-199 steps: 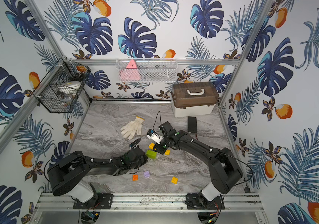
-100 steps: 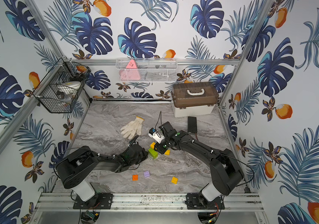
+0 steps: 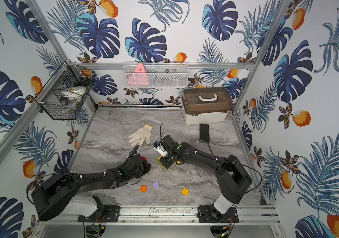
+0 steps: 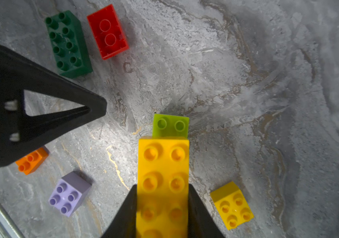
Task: Assemble the number 1 with lego
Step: Adjust the lego brick at the center of the board, then assemble the lego brick with the lego brick.
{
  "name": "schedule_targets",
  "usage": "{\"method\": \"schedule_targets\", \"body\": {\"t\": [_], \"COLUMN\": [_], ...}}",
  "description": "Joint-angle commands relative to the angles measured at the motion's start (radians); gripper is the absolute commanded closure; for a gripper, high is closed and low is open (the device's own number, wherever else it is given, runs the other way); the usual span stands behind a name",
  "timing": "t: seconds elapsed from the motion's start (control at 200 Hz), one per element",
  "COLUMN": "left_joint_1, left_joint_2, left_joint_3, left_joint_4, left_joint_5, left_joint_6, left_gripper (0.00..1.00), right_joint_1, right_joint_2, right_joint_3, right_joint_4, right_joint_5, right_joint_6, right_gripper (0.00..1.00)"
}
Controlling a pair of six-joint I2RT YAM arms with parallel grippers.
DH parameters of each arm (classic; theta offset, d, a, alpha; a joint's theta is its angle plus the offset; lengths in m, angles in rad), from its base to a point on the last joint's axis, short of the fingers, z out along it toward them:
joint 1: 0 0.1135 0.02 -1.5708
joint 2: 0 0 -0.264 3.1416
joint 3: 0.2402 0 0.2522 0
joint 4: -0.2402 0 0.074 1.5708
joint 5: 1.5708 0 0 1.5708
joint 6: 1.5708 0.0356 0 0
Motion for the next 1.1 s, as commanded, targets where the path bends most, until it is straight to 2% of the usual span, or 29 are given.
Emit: {"method": "schedule_targets", "body": {"t": [0.0,0.34,0.615,1.096], "left_joint_1": [0.002,0.001,0.001,0.002], "left_joint_2": [-0.017,-0.03,-0.018,-0.048], "left_joint_3": [-0.005,0.001,-0.002,-0.024], "left_joint_4": [-0.061,-0.075,-0.064,-0.077], "left_joint_5": [-0.005,0.003,0.012,0.006], "left_joint_6": [0.032,0.049,0.048,0.048], "left_gripper": [1.0,1.0,1.0,1.0], "right_joint_1": [0.002,0.002,0.004,0.006], "right_joint_2": [0.023,0.064,0.018,0.083], "right_joint_3": [0.003,0.019,0.016,0.061], "right_joint_4": [0.035,0.059,0.083,0.076], "right_joint_5": [0.046,0.035,0.038,0.024], "right_joint_6": [0.021,0.006,0.01,0.008], "right_gripper": [0.65,0.63,0.63,0.62]}}
